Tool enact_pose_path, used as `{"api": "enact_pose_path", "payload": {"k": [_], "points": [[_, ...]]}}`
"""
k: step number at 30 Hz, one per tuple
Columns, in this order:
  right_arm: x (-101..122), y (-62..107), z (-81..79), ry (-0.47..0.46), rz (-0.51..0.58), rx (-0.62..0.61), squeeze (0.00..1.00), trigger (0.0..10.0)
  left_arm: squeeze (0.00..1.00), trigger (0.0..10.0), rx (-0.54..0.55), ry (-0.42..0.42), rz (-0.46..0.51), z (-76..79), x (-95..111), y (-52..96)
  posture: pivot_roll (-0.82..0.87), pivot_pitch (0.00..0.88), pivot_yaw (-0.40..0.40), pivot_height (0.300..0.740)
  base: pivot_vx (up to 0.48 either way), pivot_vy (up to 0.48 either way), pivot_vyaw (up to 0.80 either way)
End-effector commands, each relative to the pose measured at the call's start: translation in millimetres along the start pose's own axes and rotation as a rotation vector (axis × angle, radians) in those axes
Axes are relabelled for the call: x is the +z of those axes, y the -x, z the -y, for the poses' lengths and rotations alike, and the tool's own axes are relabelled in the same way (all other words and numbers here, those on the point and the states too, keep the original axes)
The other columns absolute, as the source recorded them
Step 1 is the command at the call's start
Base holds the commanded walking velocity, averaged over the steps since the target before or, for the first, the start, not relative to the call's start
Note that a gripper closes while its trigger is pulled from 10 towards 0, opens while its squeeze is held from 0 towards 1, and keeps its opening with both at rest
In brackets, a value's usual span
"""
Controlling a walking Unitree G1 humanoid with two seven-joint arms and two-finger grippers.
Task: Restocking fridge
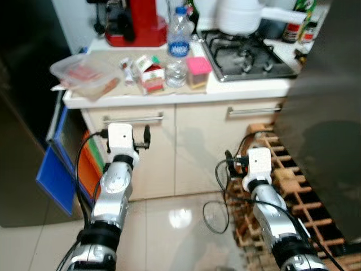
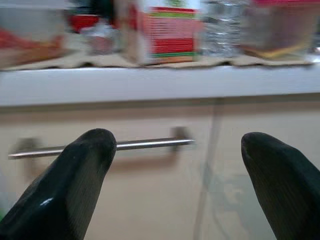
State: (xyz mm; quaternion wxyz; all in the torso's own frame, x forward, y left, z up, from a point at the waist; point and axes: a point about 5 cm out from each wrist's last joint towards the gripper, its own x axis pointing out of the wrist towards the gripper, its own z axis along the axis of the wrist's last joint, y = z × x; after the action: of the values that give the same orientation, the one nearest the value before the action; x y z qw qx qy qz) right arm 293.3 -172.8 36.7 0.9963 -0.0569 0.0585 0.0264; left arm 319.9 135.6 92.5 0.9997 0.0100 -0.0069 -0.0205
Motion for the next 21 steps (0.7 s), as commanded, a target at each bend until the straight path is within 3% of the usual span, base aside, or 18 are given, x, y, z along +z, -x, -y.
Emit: {"api": "enact_pose_path", "payload": {"k": [1, 3, 13, 21], "points": [[4.5, -2.6, -5.2, -0.005, 0.021, 0.016, 0.27, 10.0, 0.0, 10.0, 0.039, -0.034, 0.001, -11.4, 2.3, -1.3, -0.02, 0.0, 0.006, 0.74, 0.0, 0.0, 0.0], [4.5, -2.5, -5.4, -0.005, 0.022, 0.017, 0.27, 10.0, 0.0, 10.0, 0.035, -0.041, 0.002, -11.0, 2.5, -1.6, -0.02, 0.0, 0.006, 0.74, 0.0, 0.0, 0.0], [4.1, -3.1, -7.1, -0.015, 0.019, 0.03, 0.3, 10.0, 0.0, 10.0, -0.004, -0.036, 0.002, -5.6, 2.7, -1.8, -0.02, 0.0, 0.007, 0.74, 0.0, 0.0, 0.79], [1.7, -3.1, -7.8, -0.011, 0.0, 0.029, 0.27, 10.0, 0.0, 10.0, -0.006, -0.041, 0.009, -7.8, 5.1, -3.9, -0.02, 0.0, 0.006, 0.74, 0.0, 0.443, 0.1]]}}
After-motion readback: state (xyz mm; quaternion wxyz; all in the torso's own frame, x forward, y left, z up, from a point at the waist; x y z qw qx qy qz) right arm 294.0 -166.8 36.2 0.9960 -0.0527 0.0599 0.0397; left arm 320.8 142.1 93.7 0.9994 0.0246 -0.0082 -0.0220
